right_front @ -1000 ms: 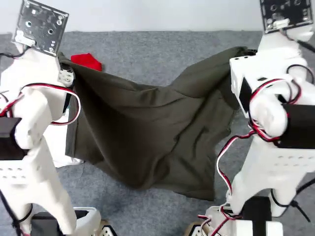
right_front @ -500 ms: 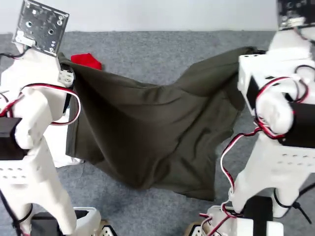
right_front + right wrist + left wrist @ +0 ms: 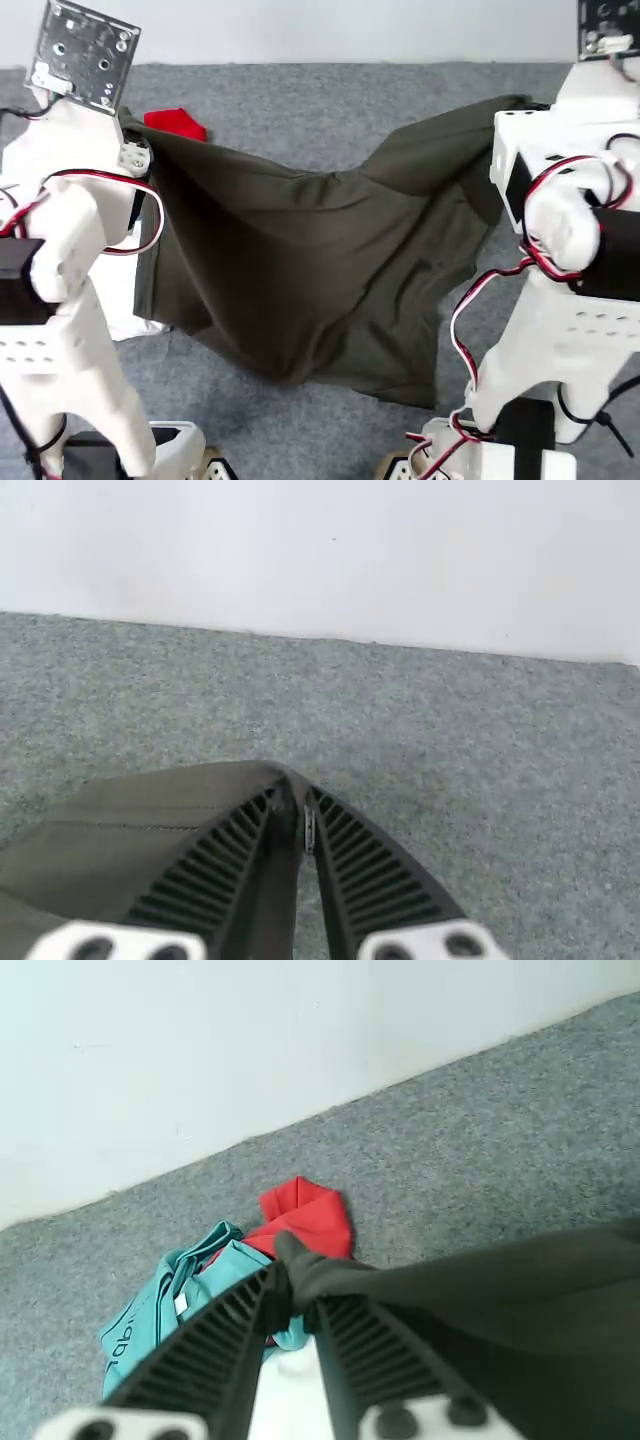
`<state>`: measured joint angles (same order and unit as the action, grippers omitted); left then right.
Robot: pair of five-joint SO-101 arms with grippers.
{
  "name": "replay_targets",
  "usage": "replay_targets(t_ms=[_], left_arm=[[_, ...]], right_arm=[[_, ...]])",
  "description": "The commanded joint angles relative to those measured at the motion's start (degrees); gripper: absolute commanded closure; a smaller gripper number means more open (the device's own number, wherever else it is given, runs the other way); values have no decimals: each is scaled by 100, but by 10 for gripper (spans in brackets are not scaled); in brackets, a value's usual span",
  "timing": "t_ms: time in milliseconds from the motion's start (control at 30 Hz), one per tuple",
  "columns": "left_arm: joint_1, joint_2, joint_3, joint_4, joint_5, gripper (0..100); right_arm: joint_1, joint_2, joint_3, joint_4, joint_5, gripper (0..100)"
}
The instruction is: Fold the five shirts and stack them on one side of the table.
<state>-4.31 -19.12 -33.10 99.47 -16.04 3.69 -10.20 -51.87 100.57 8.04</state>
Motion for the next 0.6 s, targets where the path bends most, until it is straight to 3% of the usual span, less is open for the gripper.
replay_targets(t_ms=[0, 567], left_arm=[[0, -44, -4, 88, 62, 986], [0, -44, -4, 88, 62, 986]], right_arm=[[40, -40, 0, 198, -88, 990], [22, -48, -18, 198, 9, 990]])
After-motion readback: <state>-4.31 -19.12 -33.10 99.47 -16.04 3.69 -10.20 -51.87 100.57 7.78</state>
